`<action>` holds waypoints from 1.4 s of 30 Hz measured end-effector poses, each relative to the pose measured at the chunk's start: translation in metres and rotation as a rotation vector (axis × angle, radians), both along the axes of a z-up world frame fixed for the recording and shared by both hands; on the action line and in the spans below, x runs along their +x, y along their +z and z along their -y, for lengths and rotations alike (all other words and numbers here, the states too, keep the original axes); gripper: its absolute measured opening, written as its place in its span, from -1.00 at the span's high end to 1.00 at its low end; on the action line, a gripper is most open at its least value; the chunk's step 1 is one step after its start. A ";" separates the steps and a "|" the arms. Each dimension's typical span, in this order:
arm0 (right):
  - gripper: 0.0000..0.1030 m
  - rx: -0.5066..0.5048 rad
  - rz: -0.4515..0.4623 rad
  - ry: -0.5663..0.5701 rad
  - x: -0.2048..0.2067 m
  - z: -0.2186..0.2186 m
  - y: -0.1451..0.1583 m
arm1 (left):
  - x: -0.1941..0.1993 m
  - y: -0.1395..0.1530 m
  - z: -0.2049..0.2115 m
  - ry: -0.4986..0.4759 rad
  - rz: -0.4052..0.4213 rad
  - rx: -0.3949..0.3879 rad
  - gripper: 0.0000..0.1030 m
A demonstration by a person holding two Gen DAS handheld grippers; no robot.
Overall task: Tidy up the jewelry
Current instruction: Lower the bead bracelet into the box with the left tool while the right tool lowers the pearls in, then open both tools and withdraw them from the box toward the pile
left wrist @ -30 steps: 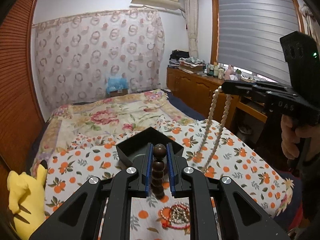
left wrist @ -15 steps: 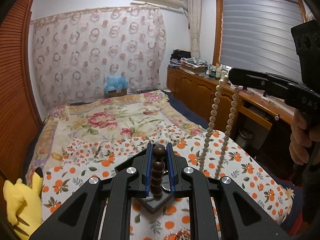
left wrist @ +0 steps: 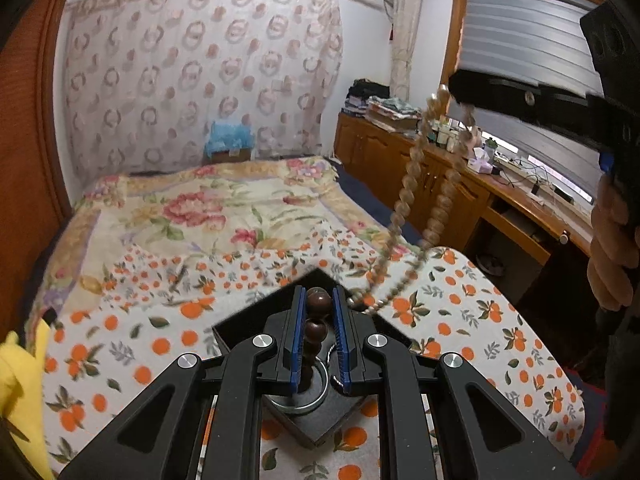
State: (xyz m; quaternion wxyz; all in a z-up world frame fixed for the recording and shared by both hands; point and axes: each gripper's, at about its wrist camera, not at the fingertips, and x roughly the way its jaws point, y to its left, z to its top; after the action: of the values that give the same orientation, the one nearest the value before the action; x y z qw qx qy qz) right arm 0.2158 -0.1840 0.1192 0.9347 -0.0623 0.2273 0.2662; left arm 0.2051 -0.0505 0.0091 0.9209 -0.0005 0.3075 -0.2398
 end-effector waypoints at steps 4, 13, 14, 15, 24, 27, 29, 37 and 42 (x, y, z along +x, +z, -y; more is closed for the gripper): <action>0.84 -0.001 -0.023 -0.001 0.012 -0.007 -0.014 | 0.005 -0.017 -0.001 -0.004 -0.028 -0.006 0.76; 0.83 0.000 -0.122 -0.014 0.032 -0.015 -0.070 | 0.008 -0.035 -0.002 0.001 -0.041 -0.003 0.75; 0.83 0.001 -0.138 -0.017 0.032 -0.016 -0.078 | 0.009 -0.035 -0.002 0.001 -0.040 -0.001 0.75; 0.83 0.004 -0.147 -0.021 0.032 -0.015 -0.083 | 0.008 -0.035 -0.002 0.005 -0.034 0.002 0.76; 0.83 0.027 -0.242 -0.025 0.030 -0.015 -0.130 | 0.008 -0.035 -0.010 0.060 -0.007 0.030 0.73; 0.83 0.014 -0.265 -0.017 0.027 -0.020 -0.142 | 0.008 -0.034 -0.014 0.078 0.000 0.034 0.58; 0.83 0.005 -0.277 -0.016 0.026 -0.023 -0.148 | 0.009 -0.034 -0.015 0.084 0.001 0.037 0.57; 0.82 0.002 -0.284 -0.025 0.016 -0.023 -0.156 | 0.009 -0.033 -0.020 0.095 -0.002 0.020 0.56; 0.76 0.008 -0.265 -0.032 0.009 -0.019 -0.148 | 0.007 -0.029 -0.017 0.103 0.008 0.025 0.56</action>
State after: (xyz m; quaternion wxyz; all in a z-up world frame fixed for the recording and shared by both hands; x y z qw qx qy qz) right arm 0.2248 -0.1652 -0.0293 0.9008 -0.0191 0.3487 0.2579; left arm 0.2117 -0.0332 -0.0201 0.9331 -0.0038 0.3064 -0.1884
